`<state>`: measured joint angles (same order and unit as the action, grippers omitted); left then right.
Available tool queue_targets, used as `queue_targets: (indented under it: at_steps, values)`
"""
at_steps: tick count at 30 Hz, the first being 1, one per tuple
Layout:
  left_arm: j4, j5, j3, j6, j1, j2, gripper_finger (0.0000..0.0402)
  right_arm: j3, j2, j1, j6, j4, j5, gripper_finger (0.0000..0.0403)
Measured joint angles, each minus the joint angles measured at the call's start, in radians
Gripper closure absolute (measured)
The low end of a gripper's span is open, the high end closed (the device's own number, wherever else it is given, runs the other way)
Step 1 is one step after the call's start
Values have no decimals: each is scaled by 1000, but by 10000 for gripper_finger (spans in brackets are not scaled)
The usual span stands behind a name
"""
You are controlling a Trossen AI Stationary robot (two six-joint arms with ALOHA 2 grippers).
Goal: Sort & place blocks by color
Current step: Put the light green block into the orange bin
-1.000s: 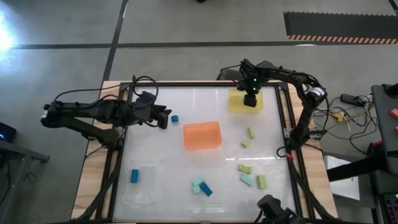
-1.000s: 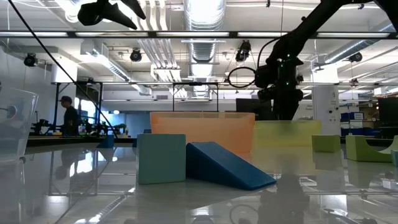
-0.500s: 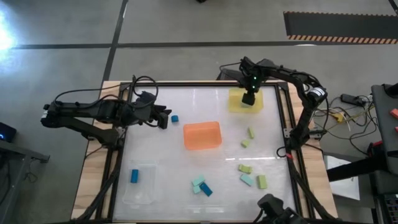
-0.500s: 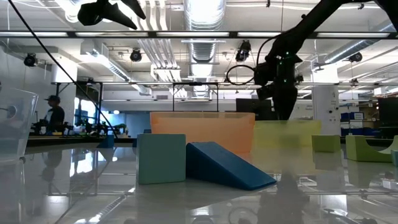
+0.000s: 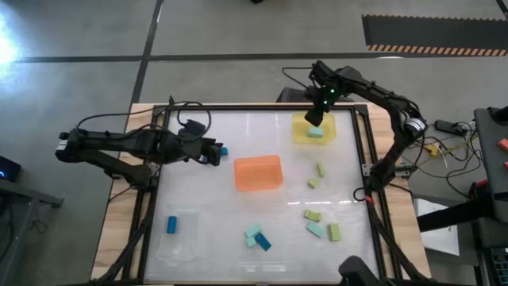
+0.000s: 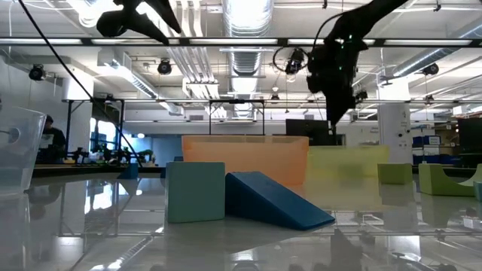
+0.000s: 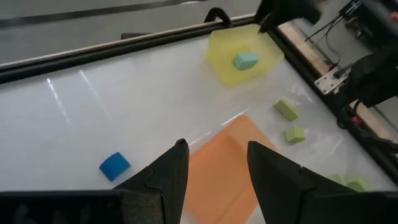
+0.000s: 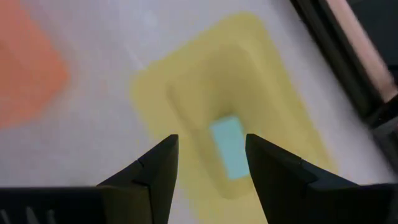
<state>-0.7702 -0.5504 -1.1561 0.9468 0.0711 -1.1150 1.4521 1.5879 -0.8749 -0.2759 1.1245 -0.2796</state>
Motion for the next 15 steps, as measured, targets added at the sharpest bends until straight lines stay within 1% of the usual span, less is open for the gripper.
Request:
queue_targets:
  at_steps: [5, 9, 15]
  values:
    - [3, 29, -1, 19, 0, -46, 254, 0, -89, 36, 238, 34, -65, 232]
    - [4, 36, -8, 19, 0, -75, 254, 0, -161, 84, 415, 65, -69, 234]
    - [10, 36, -12, 19, 0, -83, 254, -1, -248, 177, 654, 83, -64, 232]
